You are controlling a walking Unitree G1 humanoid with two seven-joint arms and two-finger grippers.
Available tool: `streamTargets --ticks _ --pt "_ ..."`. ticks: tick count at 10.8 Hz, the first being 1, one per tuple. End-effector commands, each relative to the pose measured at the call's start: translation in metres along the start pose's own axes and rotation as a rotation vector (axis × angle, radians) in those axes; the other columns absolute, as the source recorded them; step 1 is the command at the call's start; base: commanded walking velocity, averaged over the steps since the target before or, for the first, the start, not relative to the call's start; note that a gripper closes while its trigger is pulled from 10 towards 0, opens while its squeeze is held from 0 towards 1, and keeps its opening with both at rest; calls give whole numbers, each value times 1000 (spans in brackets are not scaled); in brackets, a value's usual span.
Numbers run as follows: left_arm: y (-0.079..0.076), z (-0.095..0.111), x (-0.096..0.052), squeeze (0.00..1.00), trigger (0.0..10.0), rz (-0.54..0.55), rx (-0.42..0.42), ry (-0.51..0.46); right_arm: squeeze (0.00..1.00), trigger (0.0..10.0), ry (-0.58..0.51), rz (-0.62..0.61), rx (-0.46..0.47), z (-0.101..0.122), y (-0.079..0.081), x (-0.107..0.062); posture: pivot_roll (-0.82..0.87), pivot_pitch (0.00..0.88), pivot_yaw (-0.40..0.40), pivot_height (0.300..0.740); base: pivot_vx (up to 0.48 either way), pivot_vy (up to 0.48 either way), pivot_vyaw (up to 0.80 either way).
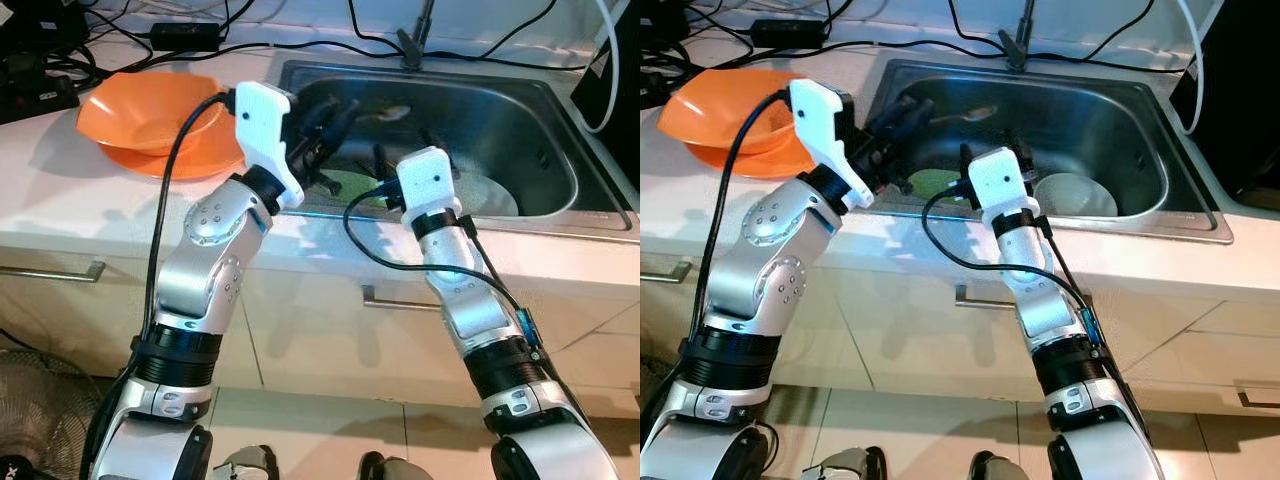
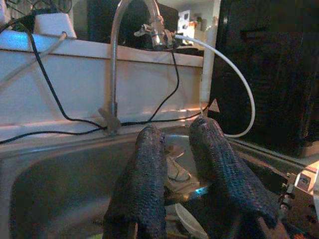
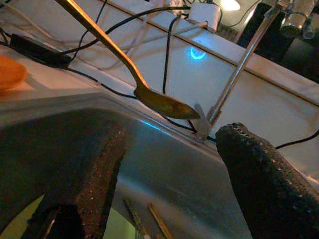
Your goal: Kitchen organization
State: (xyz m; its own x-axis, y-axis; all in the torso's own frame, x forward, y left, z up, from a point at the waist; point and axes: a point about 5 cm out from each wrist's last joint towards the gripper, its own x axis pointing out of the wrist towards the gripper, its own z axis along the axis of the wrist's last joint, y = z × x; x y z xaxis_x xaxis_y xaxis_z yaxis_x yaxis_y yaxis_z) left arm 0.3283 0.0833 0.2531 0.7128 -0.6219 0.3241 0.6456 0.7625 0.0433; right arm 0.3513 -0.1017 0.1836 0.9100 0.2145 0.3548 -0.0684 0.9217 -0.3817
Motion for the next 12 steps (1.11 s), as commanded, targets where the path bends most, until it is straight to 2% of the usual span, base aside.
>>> streamTargets --ticks 1,6,10,11,12 --pt "-7 2 -1 0 10000 -40 12 5 0 10000 -9 6 -16 1 1 1 95 88 -27 740 0 0 0" --pt "-17 -16 -3 0 10000 -119 40 125 0 10000 -31 11 -6 6 8 3 94 66 -20 740 0 0 0" --pt "-20 -19 -3 0 10000 -136 41 138 0 10000 -63 12 32 14 10 5 89 57 -14 740 0 0 0" --pt "-19 -19 -3 0 10000 -136 42 138 0 8275 -65 12 35 14 10 5 89 58 -15 740 0 0 0" --pt "-18 -19 -3 0 10000 -127 47 139 0 0 -67 15 48 14 10 4 89 60 -15 740 0 0 0"
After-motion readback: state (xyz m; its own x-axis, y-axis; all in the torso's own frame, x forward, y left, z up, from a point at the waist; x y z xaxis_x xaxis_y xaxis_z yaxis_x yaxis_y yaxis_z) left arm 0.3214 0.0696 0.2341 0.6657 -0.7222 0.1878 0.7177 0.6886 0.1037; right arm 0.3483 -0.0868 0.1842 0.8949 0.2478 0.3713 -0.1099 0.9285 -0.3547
